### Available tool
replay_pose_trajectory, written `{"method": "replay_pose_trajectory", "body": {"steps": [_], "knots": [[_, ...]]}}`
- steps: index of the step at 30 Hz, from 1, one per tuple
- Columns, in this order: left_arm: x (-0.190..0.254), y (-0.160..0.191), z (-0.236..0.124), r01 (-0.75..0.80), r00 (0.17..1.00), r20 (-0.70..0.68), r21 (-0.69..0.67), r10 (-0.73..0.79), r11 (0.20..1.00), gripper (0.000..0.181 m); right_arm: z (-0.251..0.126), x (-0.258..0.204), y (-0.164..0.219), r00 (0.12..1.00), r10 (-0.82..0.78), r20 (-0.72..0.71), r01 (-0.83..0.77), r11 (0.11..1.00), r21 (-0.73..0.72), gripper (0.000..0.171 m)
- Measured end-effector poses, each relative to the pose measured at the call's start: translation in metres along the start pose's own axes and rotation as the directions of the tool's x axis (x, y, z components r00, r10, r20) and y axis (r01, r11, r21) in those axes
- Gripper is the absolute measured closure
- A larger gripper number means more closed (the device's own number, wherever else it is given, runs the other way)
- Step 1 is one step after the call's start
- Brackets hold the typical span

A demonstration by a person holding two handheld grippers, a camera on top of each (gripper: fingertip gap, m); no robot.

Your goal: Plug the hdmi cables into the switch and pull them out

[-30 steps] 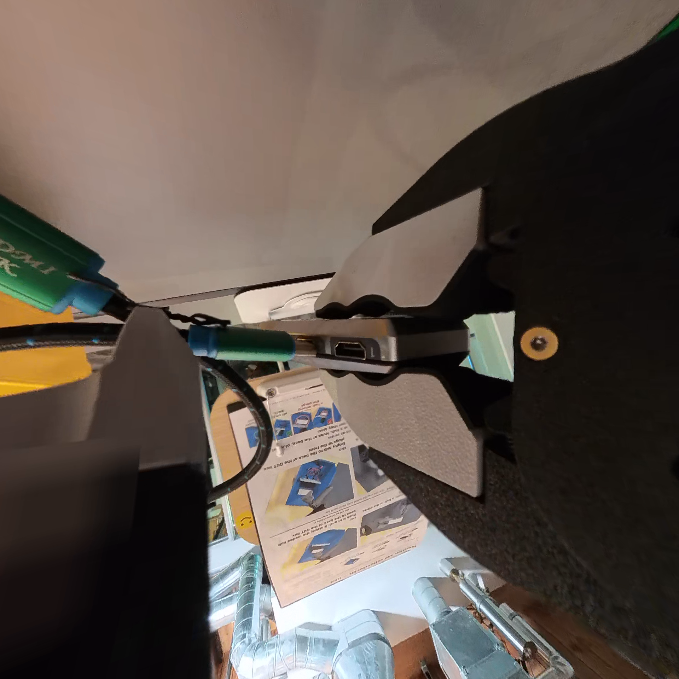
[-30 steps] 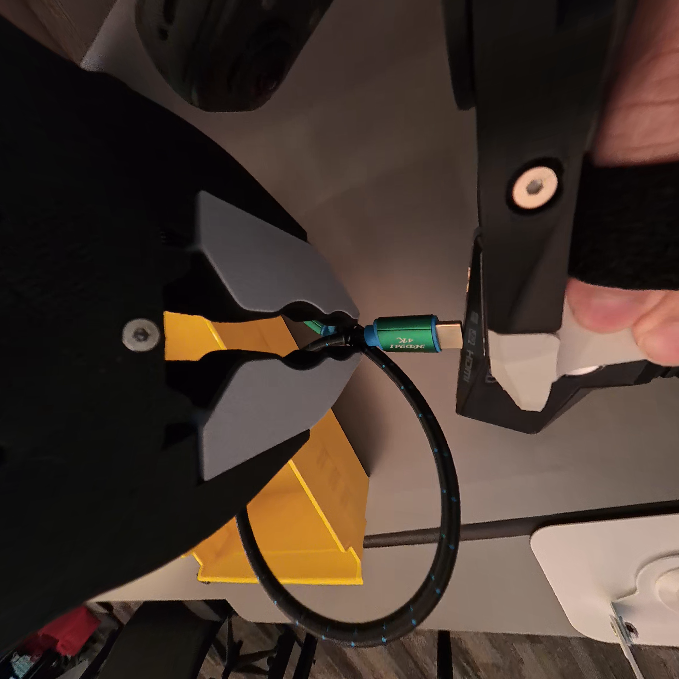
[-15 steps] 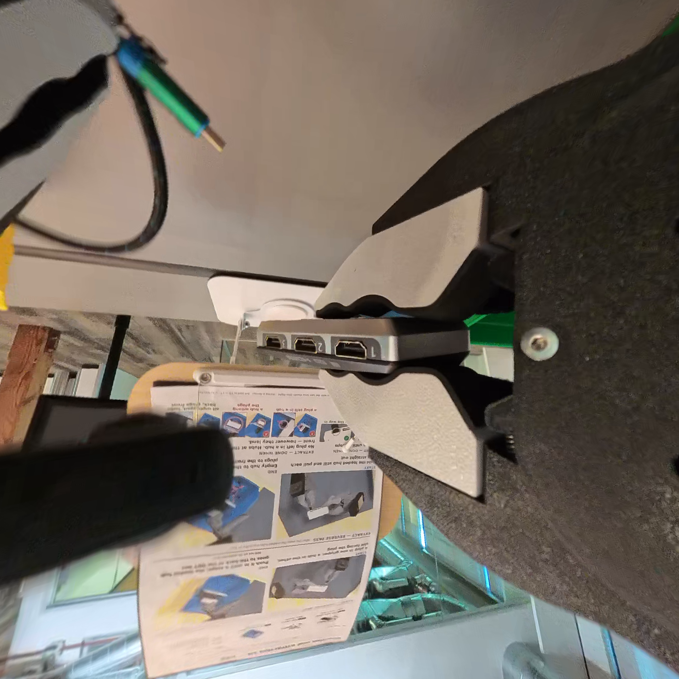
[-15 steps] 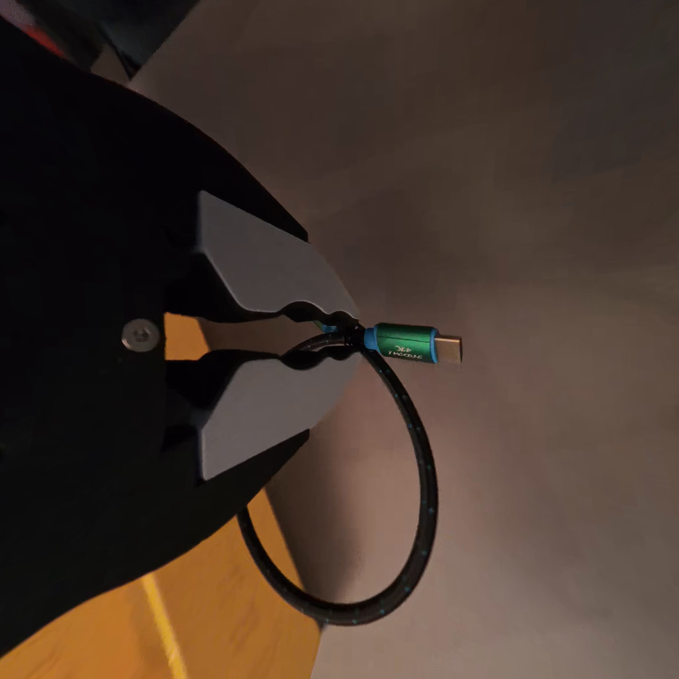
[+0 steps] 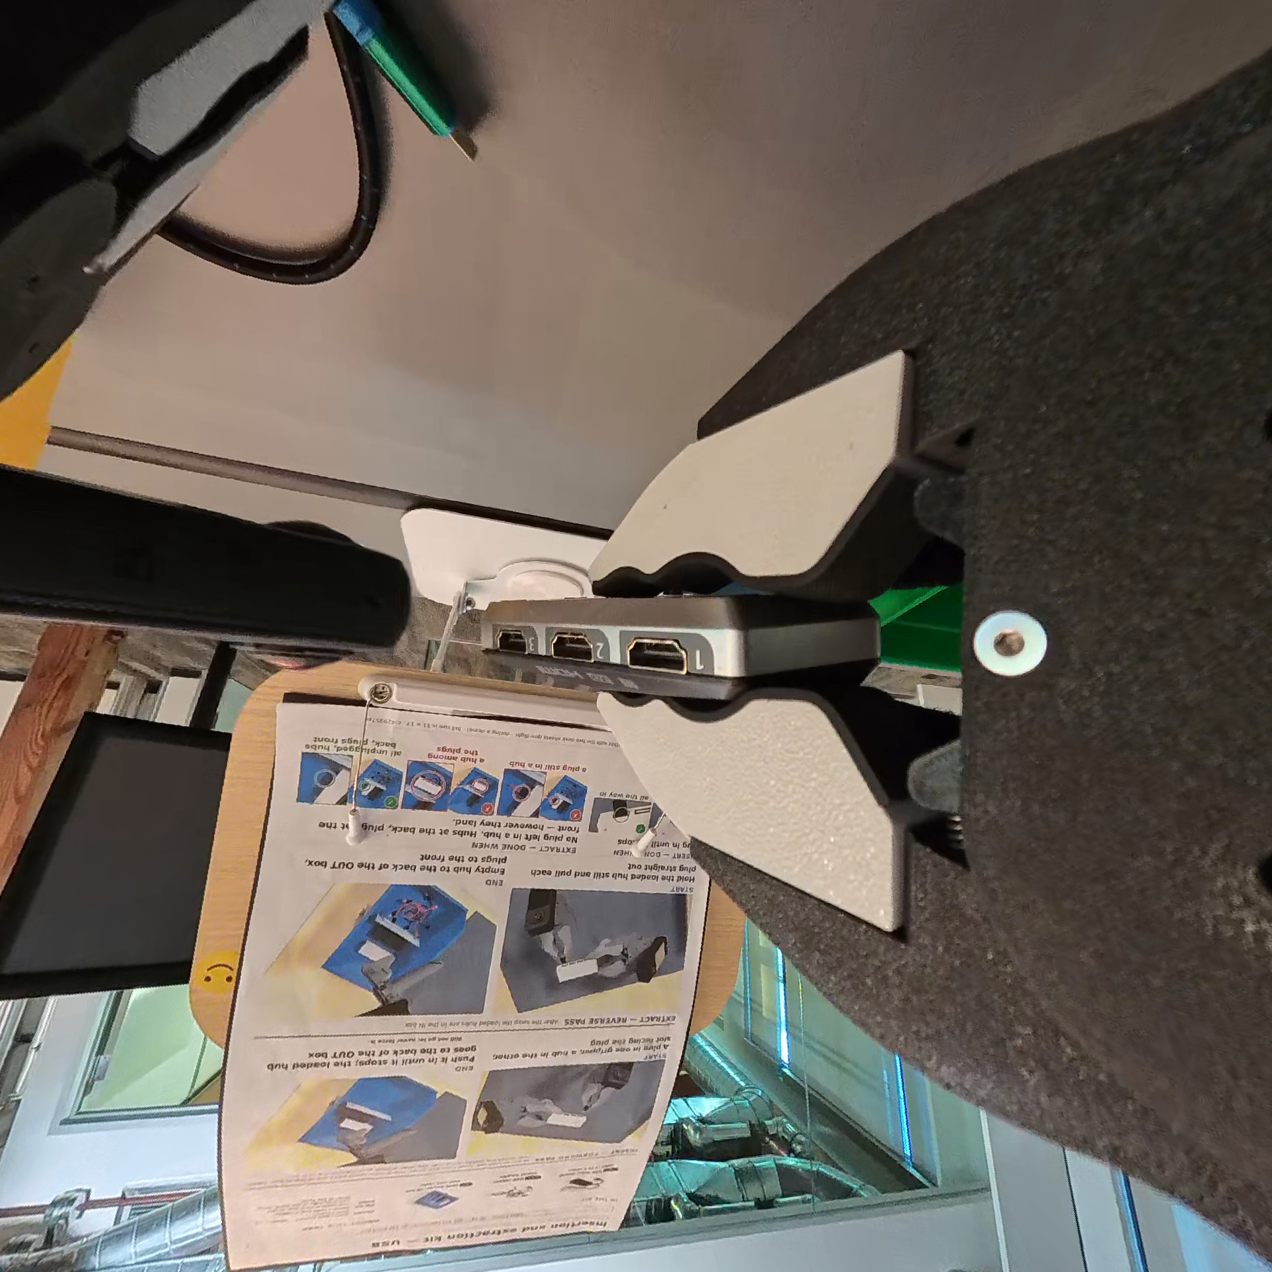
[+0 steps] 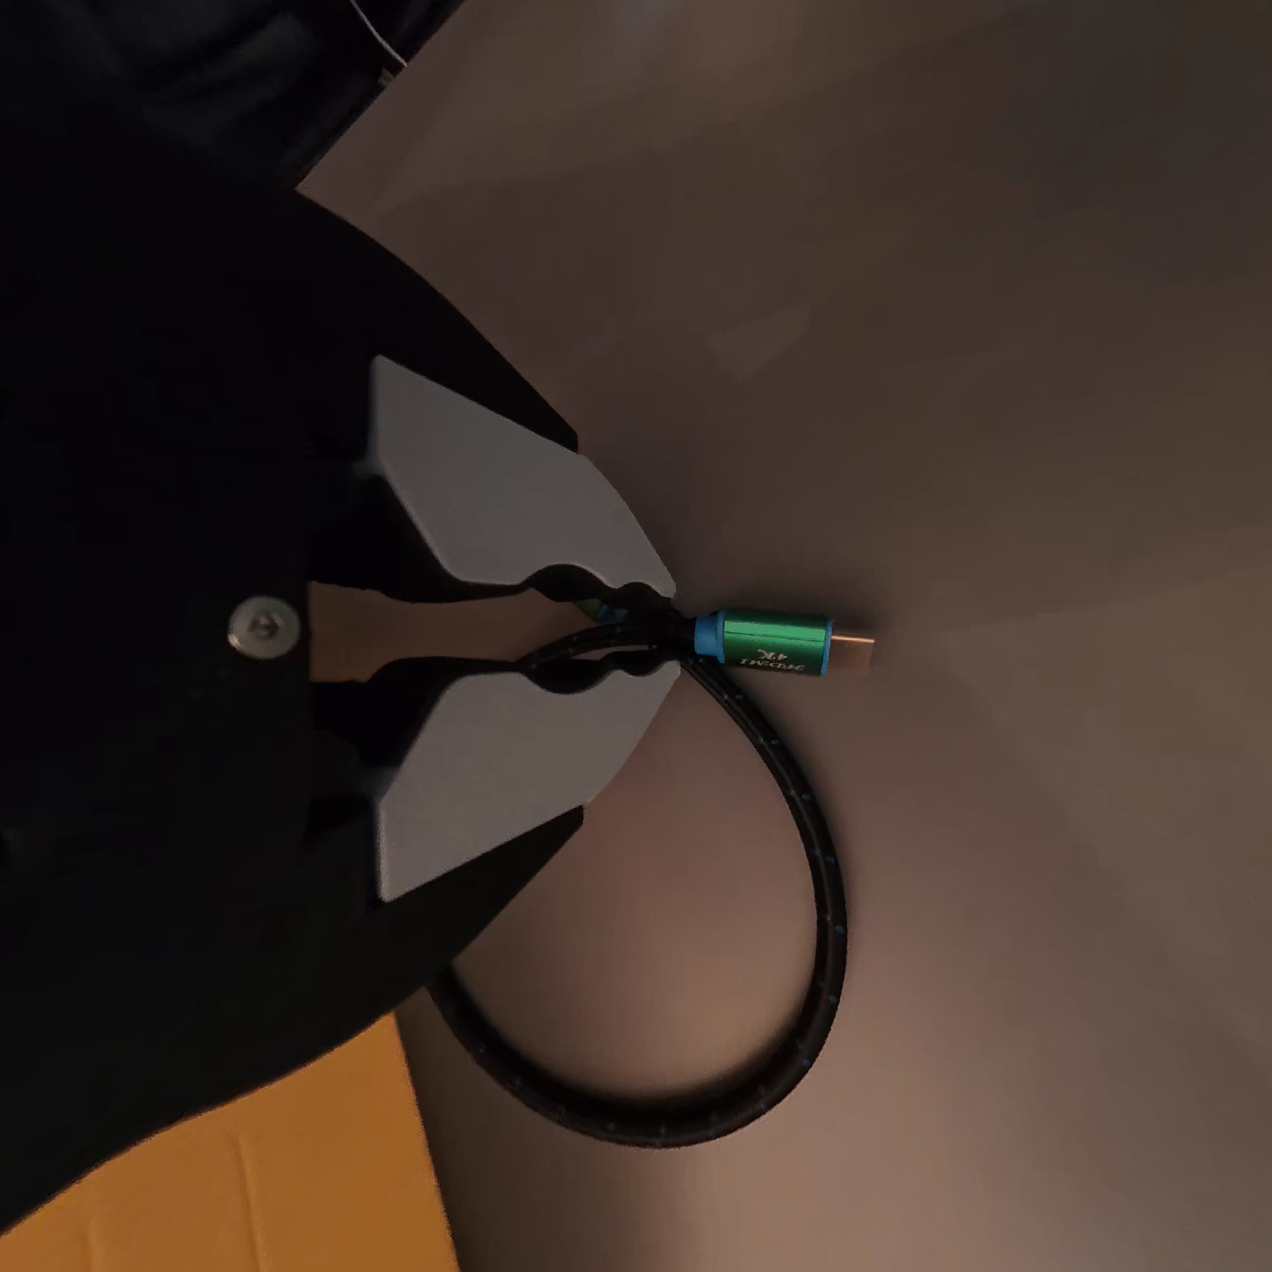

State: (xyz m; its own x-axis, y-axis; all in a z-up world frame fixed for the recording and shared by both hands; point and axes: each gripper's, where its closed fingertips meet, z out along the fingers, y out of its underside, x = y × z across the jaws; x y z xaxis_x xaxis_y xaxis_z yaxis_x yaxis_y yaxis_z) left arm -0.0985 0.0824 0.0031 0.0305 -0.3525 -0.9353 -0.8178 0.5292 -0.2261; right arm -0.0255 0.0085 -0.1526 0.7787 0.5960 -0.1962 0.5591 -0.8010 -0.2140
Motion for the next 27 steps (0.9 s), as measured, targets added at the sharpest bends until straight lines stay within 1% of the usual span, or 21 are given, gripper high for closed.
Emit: {"method": "replay_pose_trajectory", "body": {"steps": [2,5,6,8,11,13,16,19,21,27], "knots": [[-0.003,0.000,-0.002,0.017,1.000,0.006,0.009,-0.017,1.000,0.158,-0.006,0.003,-0.003,1.000,-0.021,-0.018,0.021,0.999,0.025,0.158],[-0.008,0.001,-0.004,0.039,0.999,0.012,0.019,-0.040,0.999,0.158,-0.022,-0.010,-0.018,0.996,-0.064,0.063,0.054,0.988,0.143,0.155],[-0.009,0.001,-0.005,0.043,0.999,0.014,0.022,-0.043,0.999,0.158,-0.027,-0.012,-0.025,0.994,-0.077,0.076,0.061,0.980,0.191,0.153],[-0.011,0.001,-0.006,0.048,0.999,0.016,0.026,-0.048,0.999,0.158,-0.030,-0.011,-0.035,0.991,-0.115,0.067,0.094,0.962,0.258,0.155],[-0.011,0.000,-0.006,0.045,0.999,0.015,0.026,-0.045,0.999,0.158,-0.017,-0.001,-0.029,0.989,-0.138,0.052,0.125,0.971,0.203,0.157],[-0.010,-0.001,-0.006,0.039,0.999,0.014,0.024,-0.039,0.999,0.158,-0.011,-0.002,-0.024,0.989,-0.131,0.072,0.119,0.981,0.155,0.157],[-0.010,-0.002,-0.007,0.036,0.999,0.012,0.025,-0.037,0.999,0.158,-0.005,0.000,-0.019,0.983,-0.180,0.026,0.176,0.978,0.111,0.157],[-0.009,-0.002,-0.007,0.033,0.999,0.009,0.026,-0.034,0.999,0.158,0.005,0.003,-0.012,0.982,-0.188,0.011,0.188,0.981,0.041,0.155],[-0.010,-0.003,-0.007,0.034,0.999,0.009,0.028,-0.034,0.999,0.158,0.005,0.002,-0.015,0.987,-0.161,0.026,0.160,0.986,0.057,0.155],[-0.010,-0.006,-0.010,0.035,0.999,0.004,0.035,-0.035,0.999,0.158,0.004,0.002,-0.017,0.991,-0.097,0.096,0.093,0.995,0.045,0.155]]}}
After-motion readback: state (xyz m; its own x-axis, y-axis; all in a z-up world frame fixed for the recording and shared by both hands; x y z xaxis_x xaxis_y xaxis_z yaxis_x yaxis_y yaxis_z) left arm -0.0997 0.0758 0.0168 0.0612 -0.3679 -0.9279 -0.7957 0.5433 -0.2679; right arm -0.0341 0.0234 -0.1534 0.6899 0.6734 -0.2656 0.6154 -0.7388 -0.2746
